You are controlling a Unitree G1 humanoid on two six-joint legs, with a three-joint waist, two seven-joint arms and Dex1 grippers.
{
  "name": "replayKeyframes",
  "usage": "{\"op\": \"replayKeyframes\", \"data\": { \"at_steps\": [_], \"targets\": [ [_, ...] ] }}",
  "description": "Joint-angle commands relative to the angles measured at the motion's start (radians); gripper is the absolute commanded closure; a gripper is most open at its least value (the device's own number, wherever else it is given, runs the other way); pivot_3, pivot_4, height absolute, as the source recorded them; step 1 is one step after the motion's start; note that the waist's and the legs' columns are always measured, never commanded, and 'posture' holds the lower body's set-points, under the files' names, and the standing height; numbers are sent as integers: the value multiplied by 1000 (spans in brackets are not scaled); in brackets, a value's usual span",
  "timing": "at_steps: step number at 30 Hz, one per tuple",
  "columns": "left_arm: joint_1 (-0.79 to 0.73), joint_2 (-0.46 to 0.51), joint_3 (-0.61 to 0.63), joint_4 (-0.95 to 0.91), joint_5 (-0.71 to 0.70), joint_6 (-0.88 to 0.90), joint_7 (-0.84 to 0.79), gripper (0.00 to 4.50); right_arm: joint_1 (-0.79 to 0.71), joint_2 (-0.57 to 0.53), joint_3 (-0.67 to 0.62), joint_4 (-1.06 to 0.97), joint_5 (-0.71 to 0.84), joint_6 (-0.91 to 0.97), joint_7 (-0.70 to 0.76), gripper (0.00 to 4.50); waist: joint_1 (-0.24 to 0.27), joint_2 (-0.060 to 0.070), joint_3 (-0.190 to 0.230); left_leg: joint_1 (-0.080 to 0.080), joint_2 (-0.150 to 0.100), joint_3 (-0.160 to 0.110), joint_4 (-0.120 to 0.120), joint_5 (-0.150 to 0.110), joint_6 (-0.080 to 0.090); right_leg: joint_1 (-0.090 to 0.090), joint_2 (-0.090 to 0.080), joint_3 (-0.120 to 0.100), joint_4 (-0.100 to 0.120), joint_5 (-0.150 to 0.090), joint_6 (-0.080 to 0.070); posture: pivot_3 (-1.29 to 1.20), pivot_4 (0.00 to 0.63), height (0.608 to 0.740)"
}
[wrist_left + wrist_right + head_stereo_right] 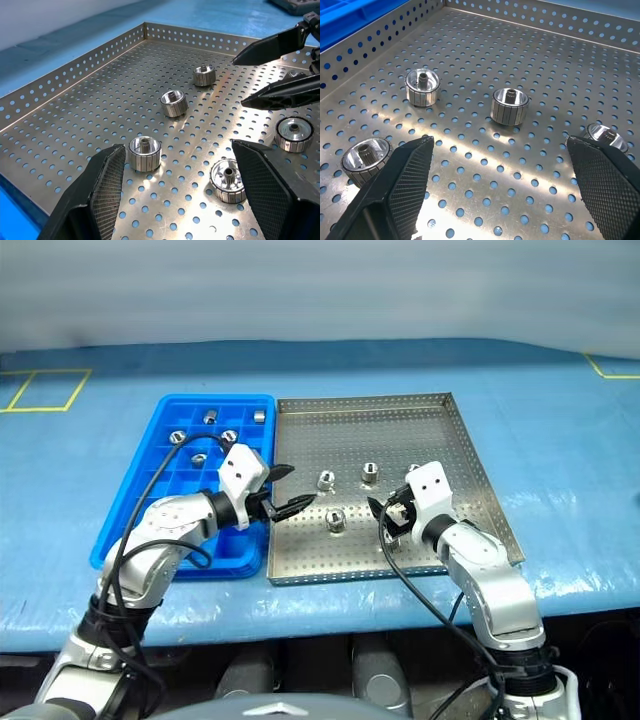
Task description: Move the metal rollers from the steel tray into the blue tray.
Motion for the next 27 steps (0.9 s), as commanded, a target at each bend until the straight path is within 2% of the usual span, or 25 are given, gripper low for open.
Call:
{"op": "replayKeyframes", "data": {
  "at_steps": [1,6,20,27],
  "targets": [
    [-23,10,-30,-19,20,2,-14,801,4,-8,-24,-50,4,-5,-5,35,0,0,0,0,0,0,0,0,0,0,0,0,0,0,0,-107,150,740],
    [-42,-22,-91,15,22,19,-37,801,7,-13,-31,-61,1,-7,-13,35,0,0,0,0,0,0,0,0,0,0,0,0,0,0,0,-121,150,740],
    [-150,-151,-190,303,89,-9,-68,801,56,-5,-22,-114,-4,-23,-31,35,-30,0,0,0,0,0,0,0,0,0,0,0,0,0,0,-190,150,740],
    [-153,-165,-214,363,139,-8,-58,801,70,-4,-31,-126,-5,-29,-41,35,-48,0,0,0,0,0,0,0,0,0,0,0,0,0,0,-202,150,740]
  ]
}}
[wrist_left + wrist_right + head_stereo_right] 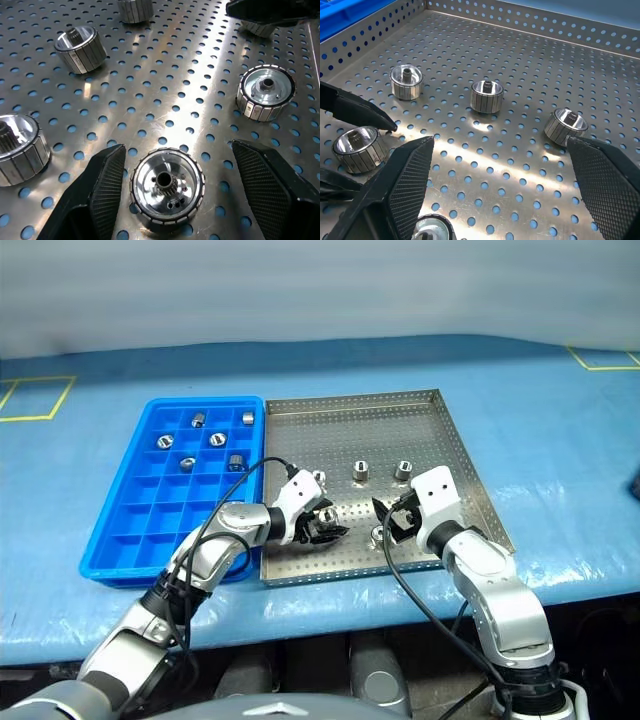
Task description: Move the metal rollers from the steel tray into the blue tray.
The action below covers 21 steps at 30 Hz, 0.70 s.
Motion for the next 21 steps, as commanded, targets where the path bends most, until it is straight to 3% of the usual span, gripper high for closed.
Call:
{"op": "replayKeyframes", "data": {
  "at_steps": [1,3,7,12,16,21],
  "targets": [
    [-15,-4,-3,11,32,-19,8,986,3,3,-23,-48,-2,-25,-9,10,-4,0,0,0,0,0,0,0,0,0,0,0,0,0,0,-202,150,740],
    [-14,-5,1,16,47,-19,18,1430,4,2,-24,-47,-4,-26,-12,0,-6,0,0,0,0,0,0,0,0,0,0,0,0,0,0,-198,150,740],
    [-12,-9,16,23,54,-15,29,2741,-6,2,-24,-36,-8,-30,-14,0,-7,0,0,0,0,0,0,0,0,0,0,0,0,0,0,-189,150,740],
    [7,-12,33,-13,31,-28,5,2784,-23,9,-11,-22,-15,-33,-15,0,-8,0,0,1,0,0,0,0,0,0,0,0,0,0,0,-177,150,740],
    [30,-36,170,-90,-94,-2,-7,2784,-29,17,20,-18,0,-28,12,0,-6,0,0,0,0,0,0,0,0,0,0,0,0,0,1,-160,150,740],
    [68,22,289,-193,-160,64,11,2784,-33,22,48,-6,7,-42,46,0,-4,0,0,0,0,0,0,0,0,0,0,0,0,0,1,-127,150,740]
  ]
}}
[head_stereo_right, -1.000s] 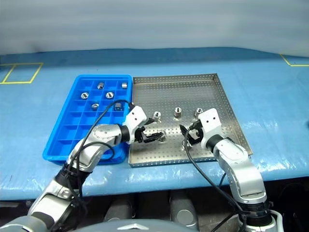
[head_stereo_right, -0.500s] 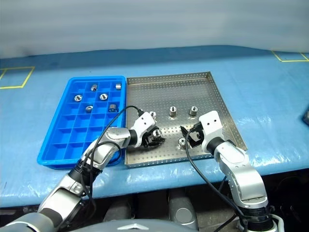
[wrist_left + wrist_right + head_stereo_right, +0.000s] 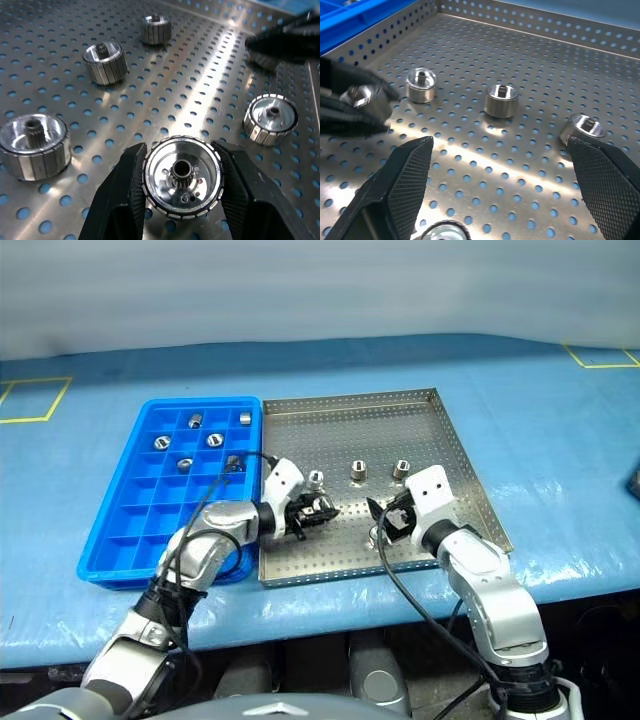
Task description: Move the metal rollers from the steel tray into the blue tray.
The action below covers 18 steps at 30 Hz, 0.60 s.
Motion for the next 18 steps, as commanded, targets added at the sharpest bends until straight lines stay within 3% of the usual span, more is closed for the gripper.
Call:
{"op": "replayKeyframes", "data": {
  "at_steps": [1,8,13,18],
  "targets": [
    [34,43,94,-131,-59,45,10,2784,-15,3,4,-12,20,-29,30,0,2,0,0,0,0,0,0,0,0,0,0,0,0,0,0,-111,150,740],
    [140,158,239,-317,-30,121,149,2784,-26,18,59,-48,111,-87,163,0,30,0,0,0,0,0,-1,0,0,0,0,-1,0,0,0,-46,150,740],
    [153,104,405,-345,9,135,377,2784,-38,25,69,-15,112,-96,170,0,63,0,0,0,0,-1,0,0,0,0,0,-1,0,0,-1,7,150,740],
    [112,38,455,-263,60,113,535,2784,-64,26,74,18,98,-91,161,0,100,-1,0,0,0,-2,1,0,0,1,-1,-3,-1,0,0,26,150,740]
  ]
}}
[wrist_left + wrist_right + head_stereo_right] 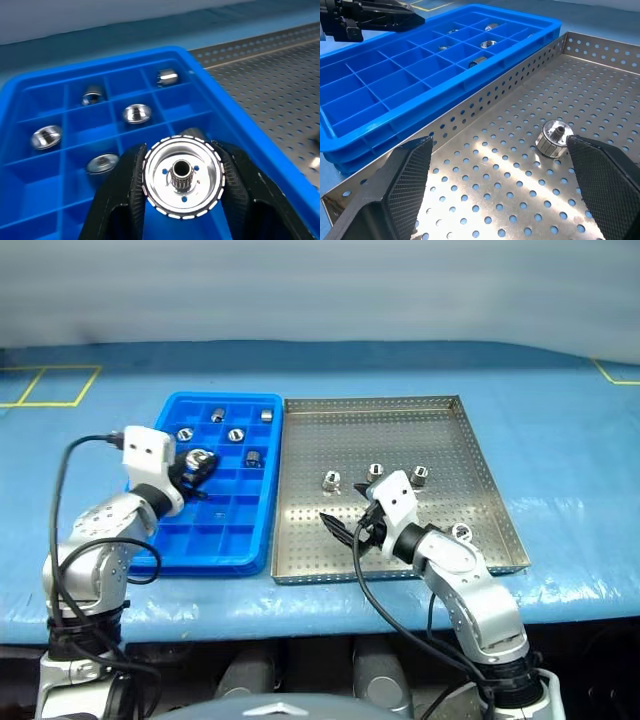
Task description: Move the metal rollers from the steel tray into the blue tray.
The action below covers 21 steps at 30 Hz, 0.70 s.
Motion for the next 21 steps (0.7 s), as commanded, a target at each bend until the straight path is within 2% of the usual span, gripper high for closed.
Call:
{"op": "replayKeyframes", "data": {
  "at_steps": [1,5,17,19,21],
  "targets": [
    [-39,-26,3,27,46,-42,88,2784,-27,8,-7,2,1,-18,-12,0,11,0,0,0,0,0,0,0,0,0,0,-1,0,0,0,22,150,740],
    [-48,-46,-4,57,79,-44,144,2784,-29,14,-14,2,-5,-13,-36,0,16,0,0,-1,0,-1,0,0,0,0,0,-1,0,0,0,1,150,740],
    [-23,-16,-2,112,156,-88,213,2784,-23,17,-51,11,-19,19,-118,0,13,0,0,0,0,-1,-1,0,0,0,0,-2,0,0,0,-19,150,740],
    [-25,-16,-2,126,167,-93,226,2047,-30,20,-52,17,-22,23,-129,0,12,0,0,0,0,-1,-1,0,0,0,0,-2,0,0,0,-22,150,740],
    [-36,-27,0,137,176,-93,251,1510,-32,20,-52,14,-22,27,-132,0,12,0,0,-1,0,-1,0,0,0,0,0,-2,0,0,0,-23,150,740]
  ]
}}
